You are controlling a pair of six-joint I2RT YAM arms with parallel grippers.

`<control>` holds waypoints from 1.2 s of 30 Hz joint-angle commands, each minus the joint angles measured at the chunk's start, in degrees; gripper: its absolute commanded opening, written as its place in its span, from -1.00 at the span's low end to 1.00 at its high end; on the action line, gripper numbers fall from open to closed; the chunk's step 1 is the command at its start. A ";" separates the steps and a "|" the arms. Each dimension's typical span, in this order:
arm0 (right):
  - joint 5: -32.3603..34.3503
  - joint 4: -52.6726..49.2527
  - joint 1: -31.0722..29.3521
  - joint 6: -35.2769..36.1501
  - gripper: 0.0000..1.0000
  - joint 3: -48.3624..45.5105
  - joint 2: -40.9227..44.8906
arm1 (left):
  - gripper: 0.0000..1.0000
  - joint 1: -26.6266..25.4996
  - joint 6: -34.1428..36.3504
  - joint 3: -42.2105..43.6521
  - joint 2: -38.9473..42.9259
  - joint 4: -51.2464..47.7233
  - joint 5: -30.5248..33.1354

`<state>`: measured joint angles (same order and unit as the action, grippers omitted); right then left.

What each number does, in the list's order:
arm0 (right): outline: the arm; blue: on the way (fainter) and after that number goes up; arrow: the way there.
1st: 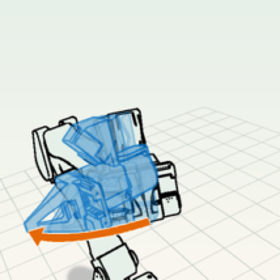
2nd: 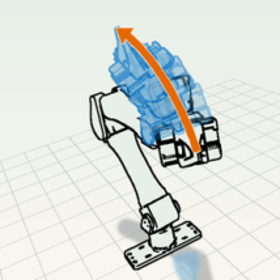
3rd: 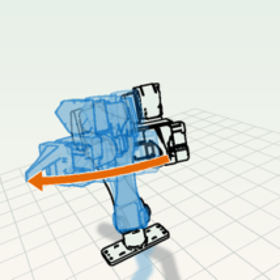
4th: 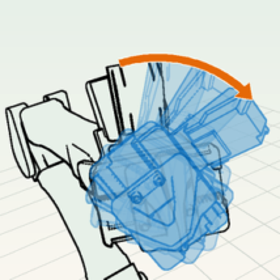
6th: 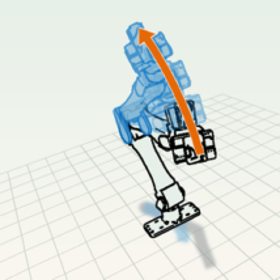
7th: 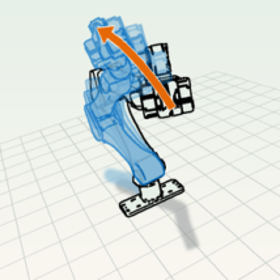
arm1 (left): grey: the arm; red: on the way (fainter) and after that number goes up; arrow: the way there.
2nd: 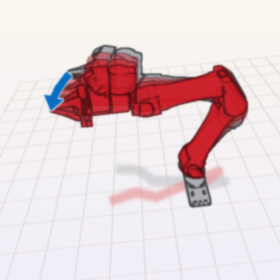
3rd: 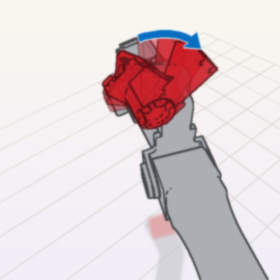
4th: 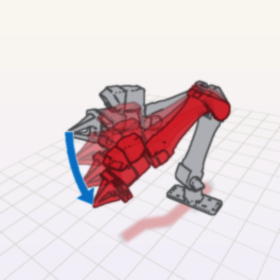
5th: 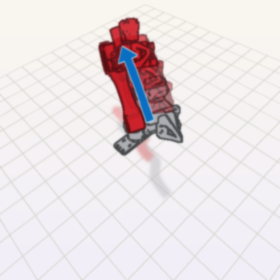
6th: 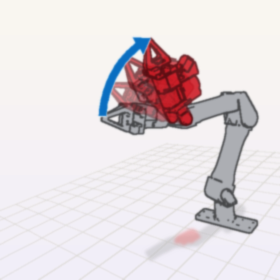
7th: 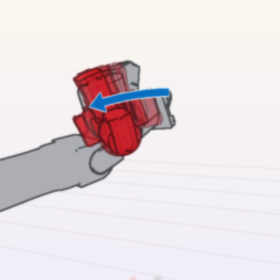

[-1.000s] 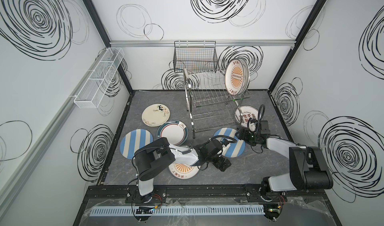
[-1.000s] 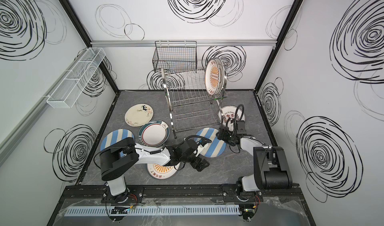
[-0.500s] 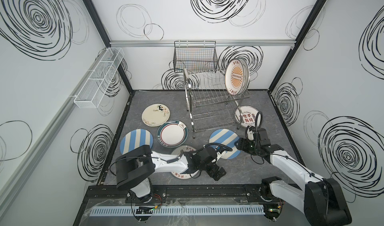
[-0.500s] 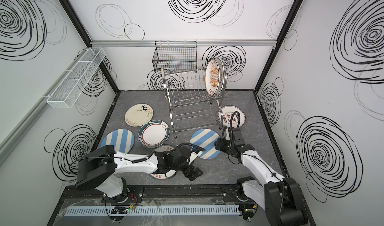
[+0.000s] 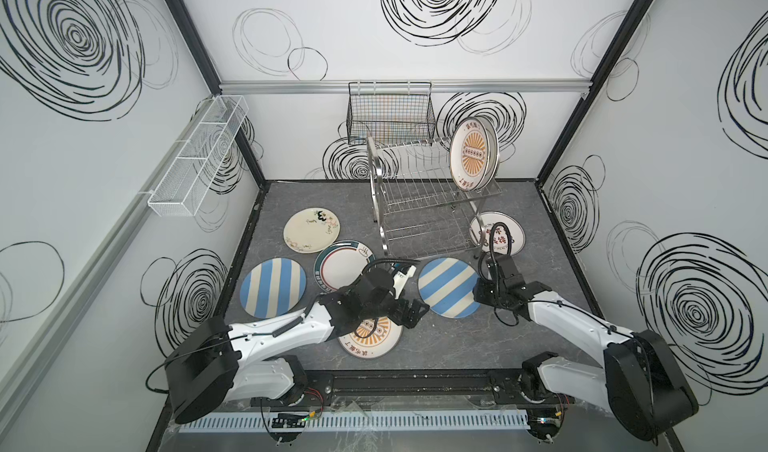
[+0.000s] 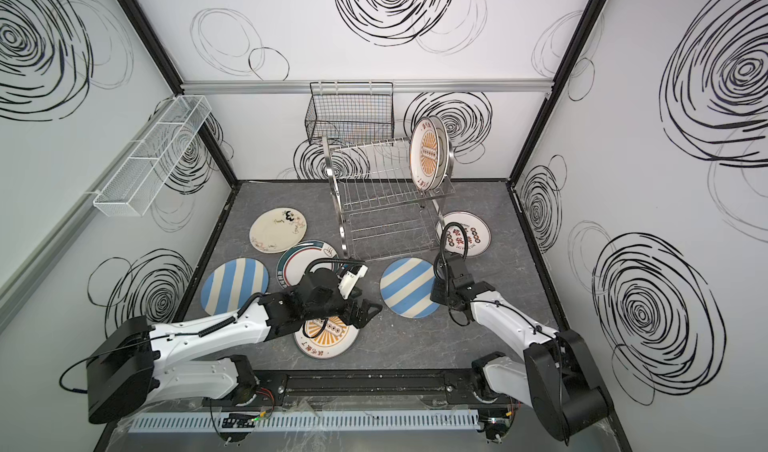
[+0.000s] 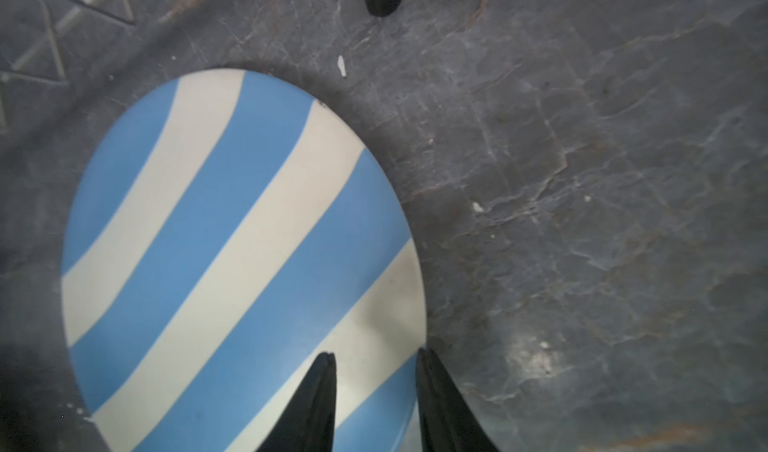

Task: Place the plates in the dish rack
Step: 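Lower both grippers to the striped plate's rim nearer the robot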

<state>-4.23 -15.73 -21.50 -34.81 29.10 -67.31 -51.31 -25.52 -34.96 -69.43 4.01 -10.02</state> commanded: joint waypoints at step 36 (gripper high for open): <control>-6.53 3.32 -25.91 -20.49 -1.00 -9.16 1.22 | 0.92 6.93 0.73 3.52 6.51 -1.64 -2.58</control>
<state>-9.45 -6.13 -45.78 -52.45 21.65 -66.83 -44.82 -25.67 -31.24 -63.20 1.26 -11.79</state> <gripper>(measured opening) 0.044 0.960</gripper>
